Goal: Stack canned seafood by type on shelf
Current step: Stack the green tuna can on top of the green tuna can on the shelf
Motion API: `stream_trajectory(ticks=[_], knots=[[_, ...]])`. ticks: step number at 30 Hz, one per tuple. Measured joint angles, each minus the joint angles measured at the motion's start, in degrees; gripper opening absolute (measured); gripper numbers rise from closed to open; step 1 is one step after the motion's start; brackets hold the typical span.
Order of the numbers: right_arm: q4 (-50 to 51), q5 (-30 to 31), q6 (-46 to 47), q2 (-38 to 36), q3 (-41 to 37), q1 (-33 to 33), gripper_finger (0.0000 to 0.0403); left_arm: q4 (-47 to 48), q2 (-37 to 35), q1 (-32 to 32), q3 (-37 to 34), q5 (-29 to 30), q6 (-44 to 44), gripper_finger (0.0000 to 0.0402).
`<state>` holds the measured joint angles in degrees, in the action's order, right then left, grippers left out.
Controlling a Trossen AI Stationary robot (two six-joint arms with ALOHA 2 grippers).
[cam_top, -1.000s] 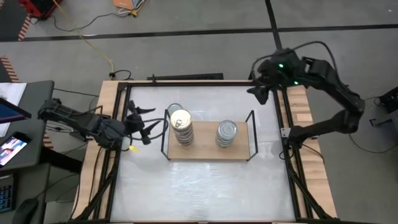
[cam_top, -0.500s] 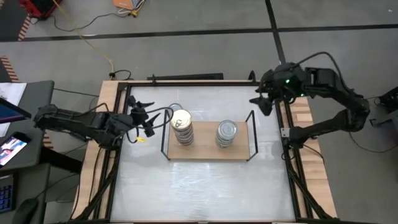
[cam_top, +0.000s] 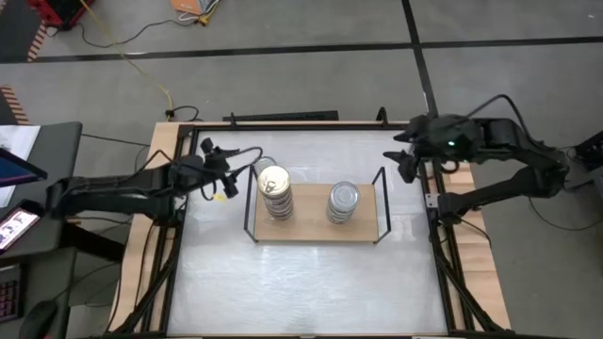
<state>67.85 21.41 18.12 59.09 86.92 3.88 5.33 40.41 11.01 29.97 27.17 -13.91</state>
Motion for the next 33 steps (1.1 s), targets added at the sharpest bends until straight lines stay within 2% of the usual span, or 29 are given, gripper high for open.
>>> stream_trajectory(ticks=[4,7,15,18,21,24,30,33], knots=[[-2.9,0.2,1.9,-3.6,-3.5,-2.1,0.0286,-3.3,0.1,6.1,-1.3,-7.8,1.9,0.0228],[-4.4,0.2,3.6,-5.7,-6.7,-3.7,0.0286,-4.7,0.0,10.0,-2.3,-11.6,3.0,0.0228],[-7.5,0.2,5.9,-7.1,-12.7,-7.2,0.0286,-7.8,1.0,18.9,-5.9,-15.5,3.4,0.0228],[-9.1,0.2,5.8,-6.5,-13.2,-7.9,0.0286,-12.5,3.0,21.8,-7.7,-19.3,4.1,0.0228],[-11.0,0.3,5.3,-6.1,-13.2,-9.0,0.0286,-14.9,6.3,24.1,-9.0,-20.4,4.3,0.0227],[-12.7,2.4,3.9,-6.2,-13.2,-11.0,0.0286,-16.2,9.9,25.9,-9.2,-20.9,5.3,0.0219],[-14.0,13.4,2.5,-6.3,-13.2,-16.9,0.0286,-18.3,18.6,26.6,-9.2,-23.3,6.7,0.0201],[-14.2,16.4,2.5,-5.5,-13.2,-19.7,0.0286,-20.8,23.7,26.6,-9.2,-24.7,6.7,0.0195]])
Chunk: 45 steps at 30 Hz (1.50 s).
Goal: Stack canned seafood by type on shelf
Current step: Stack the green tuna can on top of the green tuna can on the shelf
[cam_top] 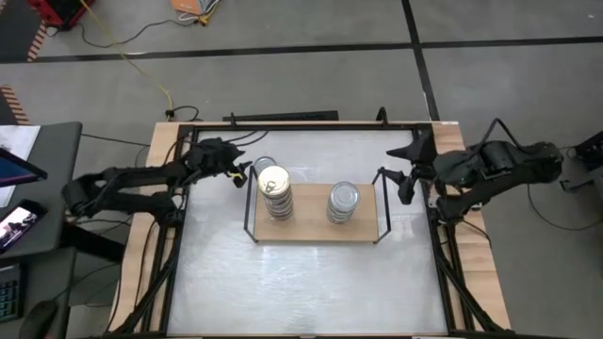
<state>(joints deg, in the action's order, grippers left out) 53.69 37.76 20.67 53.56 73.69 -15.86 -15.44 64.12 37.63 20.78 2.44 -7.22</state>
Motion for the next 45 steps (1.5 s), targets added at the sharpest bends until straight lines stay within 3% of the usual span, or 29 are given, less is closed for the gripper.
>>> stream_trajectory(ticks=[8,15,19,45], knots=[[-0.3,1.4,0.3,1.4,0.0,-3.5,0.0286,-11.1,12.8,0.0,0.0,-2.7,2.3,0.0192],[-0.2,1.5,0.3,2.1,0.0,-4.4,0.0286,-13.7,18.3,0.1,0.2,1.1,3.1,0.0192],[-0.2,1.5,0.3,2.1,0.0,-4.4,0.0286,-12.6,17.3,0.9,0.2,4.3,4.3,0.0192],[-0.7,1.4,-0.2,3.1,0.0,-4.4,0.0286,13.5,4.5,3.3,0.2,7.4,9.8,0.0192]])
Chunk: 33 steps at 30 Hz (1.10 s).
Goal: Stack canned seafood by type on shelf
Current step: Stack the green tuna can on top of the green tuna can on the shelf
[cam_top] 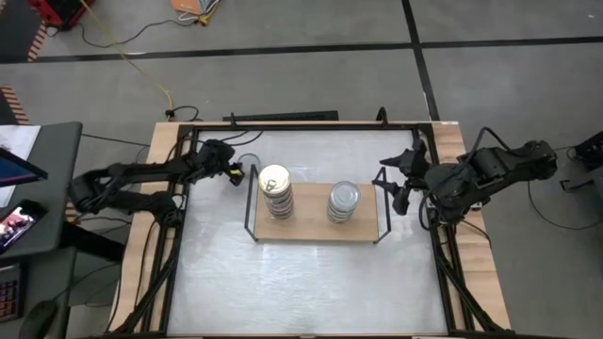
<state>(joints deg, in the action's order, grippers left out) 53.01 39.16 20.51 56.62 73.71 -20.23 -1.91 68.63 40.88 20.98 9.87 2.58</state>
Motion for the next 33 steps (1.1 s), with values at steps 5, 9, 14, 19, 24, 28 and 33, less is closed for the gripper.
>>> stream_trajectory(ticks=[5,9,14,19,24,28,33], knots=[[-0.7,0.0,0.0,0.9,0.0,0.0,0.0286,5.2,-4.4,-2.0,-0.2,0.3,1.8,0.0192],[-2.7,-0.2,-1.3,1.7,0.0,0.1,0.0286,10.9,-11.3,-4.9,-0.4,1.8,3.3,0.0192],[-3.9,-0.2,-4.2,2.9,0.0,0.0,0.0286,19.5,-20.9,-8.1,-0.4,3.5,7.8,0.0192],[-5.4,-0.2,-7.3,4.2,0.0,0.0,0.0286,24.0,-27.4,-12.8,-0.4,6.6,10.8,0.0192],[-8.7,-0.2,-10.9,5.4,0.0,0.1,0.0286,21.0,-26.1,-15.7,-0.3,8.5,10.8,0.0192],[-11.2,-0.2,-14.3,6.5,0.0,0.1,0.0286,17.6,-21.3,-16.3,-0.2,8.8,10.5,0.0192],[-11.9,-0.2,-15.9,6.8,0.0,0.1,0.0286,17.5,-13.8,-16.3,-0.2,8.4,9.2,0.0192]])
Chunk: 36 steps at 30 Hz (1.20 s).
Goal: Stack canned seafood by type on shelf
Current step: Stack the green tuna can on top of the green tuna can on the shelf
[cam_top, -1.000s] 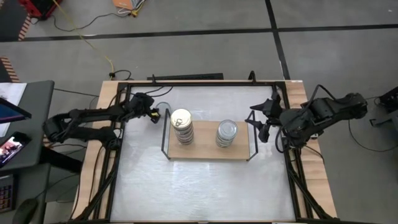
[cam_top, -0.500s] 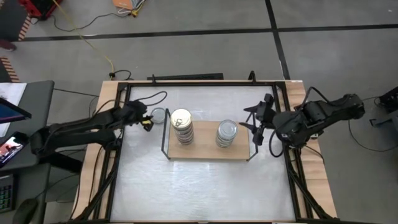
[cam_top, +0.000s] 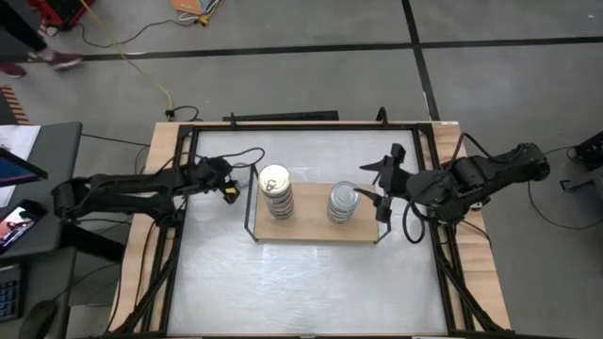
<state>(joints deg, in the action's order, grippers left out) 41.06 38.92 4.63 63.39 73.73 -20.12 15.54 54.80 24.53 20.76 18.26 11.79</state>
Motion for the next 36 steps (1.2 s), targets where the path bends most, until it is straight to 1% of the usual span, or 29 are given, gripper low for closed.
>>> stream_trajectory(ticks=[4,9,15,19,22,24,27,30,36], knots=[[0.1,0.0,-0.2,0.0,0.0,0.0,0.0286,0.6,2.4,-1.2,0.3,-4.1,1.1,0.0192],[0.7,-0.1,-0.3,0.0,0.0,0.0,0.0286,4.7,0.8,-5.4,0.4,-9.3,5.0,0.0192],[1.5,-0.1,-0.2,0.0,0.0,0.0,0.0286,11.6,-5.5,-13.5,0.4,-9.6,14.5,0.0192],[1.8,-0.1,-0.2,0.0,0.0,0.0,0.0286,15.0,-9.9,-19.2,2.2,-8.4,21.4,0.0192],[1.8,-0.1,-0.2,0.0,0.0,-0.1,0.0286,15.3,-10.9,-23.9,3.8,-6.5,22.8,0.0190],[1.8,-0.1,-0.1,0.0,0.0,-0.2,0.0286,16.8,-10.6,-27.6,4.6,-3.9,22.4,0.0183],[1.7,-0.1,0.2,0.0,0.0,-0.2,0.0286,17.5,-9.6,-33.1,6.0,2.8,21.9,0.0172],[1.7,-0.1,0.5,0.0,0.0,-0.2,0.0286,17.8,-8.5,-37.9,6.8,8.1,20.7,0.0163],[1.7,-0.1,1.1,0.0,0.0,-0.1,0.0286,17.8,-7.8,-46.3,7.5,18.7,20.4,0.0159]])
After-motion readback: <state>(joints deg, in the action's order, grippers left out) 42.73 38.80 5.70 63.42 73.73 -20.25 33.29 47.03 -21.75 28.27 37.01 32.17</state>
